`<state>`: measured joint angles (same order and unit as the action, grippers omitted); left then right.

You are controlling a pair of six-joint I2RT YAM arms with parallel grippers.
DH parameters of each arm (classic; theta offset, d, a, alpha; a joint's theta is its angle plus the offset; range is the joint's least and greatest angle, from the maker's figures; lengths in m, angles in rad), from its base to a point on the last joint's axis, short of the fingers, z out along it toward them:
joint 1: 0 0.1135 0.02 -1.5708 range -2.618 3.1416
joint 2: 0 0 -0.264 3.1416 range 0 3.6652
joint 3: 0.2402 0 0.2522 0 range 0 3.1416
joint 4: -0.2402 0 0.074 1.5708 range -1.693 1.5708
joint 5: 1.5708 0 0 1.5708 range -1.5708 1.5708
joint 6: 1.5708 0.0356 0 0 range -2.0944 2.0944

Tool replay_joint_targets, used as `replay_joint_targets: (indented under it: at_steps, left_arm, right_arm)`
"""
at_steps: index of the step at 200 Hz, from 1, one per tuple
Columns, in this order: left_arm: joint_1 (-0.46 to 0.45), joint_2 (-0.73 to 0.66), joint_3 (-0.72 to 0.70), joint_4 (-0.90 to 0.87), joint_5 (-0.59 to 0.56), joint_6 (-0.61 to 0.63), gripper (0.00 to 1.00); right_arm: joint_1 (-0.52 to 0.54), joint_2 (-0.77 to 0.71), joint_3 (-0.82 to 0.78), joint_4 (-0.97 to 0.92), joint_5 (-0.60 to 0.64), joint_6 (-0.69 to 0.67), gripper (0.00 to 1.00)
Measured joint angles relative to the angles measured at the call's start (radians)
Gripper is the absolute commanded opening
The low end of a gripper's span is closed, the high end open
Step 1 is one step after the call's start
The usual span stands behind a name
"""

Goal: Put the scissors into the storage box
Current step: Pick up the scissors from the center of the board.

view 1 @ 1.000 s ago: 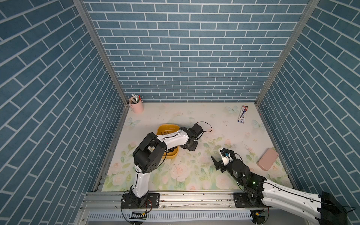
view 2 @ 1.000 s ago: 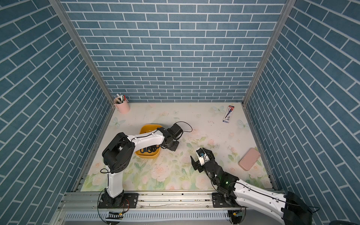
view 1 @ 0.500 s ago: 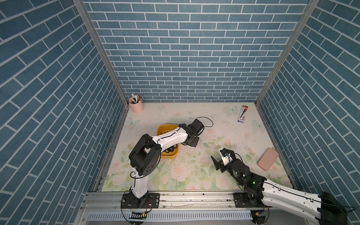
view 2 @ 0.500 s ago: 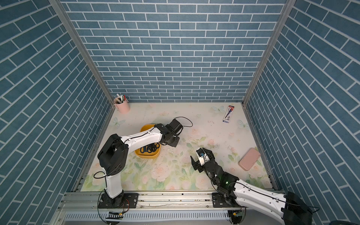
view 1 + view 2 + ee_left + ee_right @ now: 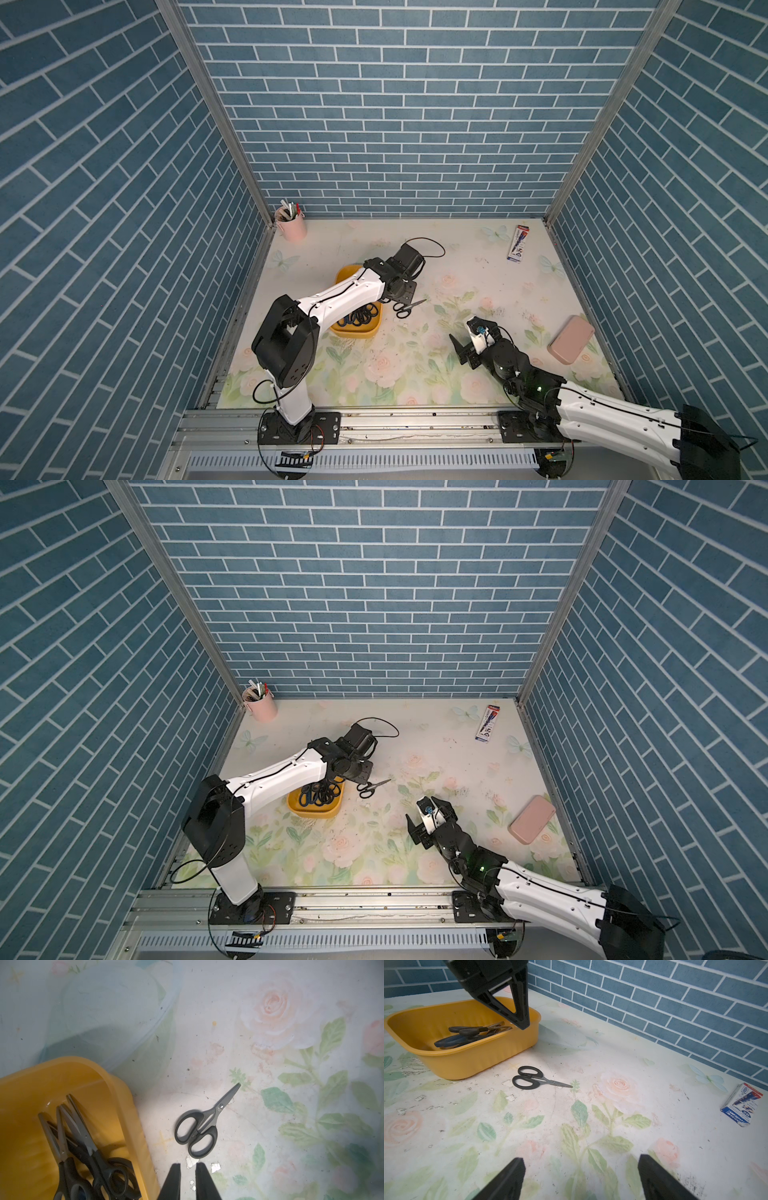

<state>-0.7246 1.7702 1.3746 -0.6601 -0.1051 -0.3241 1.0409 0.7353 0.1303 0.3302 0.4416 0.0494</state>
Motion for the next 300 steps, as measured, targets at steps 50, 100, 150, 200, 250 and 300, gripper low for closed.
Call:
replay_joint_targets:
  at_steps: [50,100,150,200,250,300]
  left_arm:
    - [0.153,-0.212,-0.185,0.116,0.071,-0.019,0.34]
    - [0.294,-0.558,-0.378,0.332,0.057,-0.074,0.49]
    - [0.33,-0.813,-0.566,0.383,-0.046,-0.072,0.6]
    - [0.335,-0.964,-0.73,0.435,-0.09,-0.031,0.65]
    - [0.335,-1.122,-0.849,0.477,-0.097,0.007,0.69]
    - [0.335,-1.118,-0.864,0.497,-0.1,0.026,0.71]
  right_arm:
    - [-0.003,0.333,0.418,-0.174,-0.035,0.114,0.89]
    - [-0.018,0.898,1.03,-0.452,-0.147,0.335,0.71]
    - [-0.04,1.0,1.043,-0.636,-0.211,0.481,0.72]
    - [-0.092,1.167,1.168,-0.705,-0.248,0.516,0.71]
    - [-0.094,1.266,1.248,-0.751,-0.266,0.538,0.7]
    - [-0.1,1.296,1.295,-0.793,-0.255,0.576,0.63]
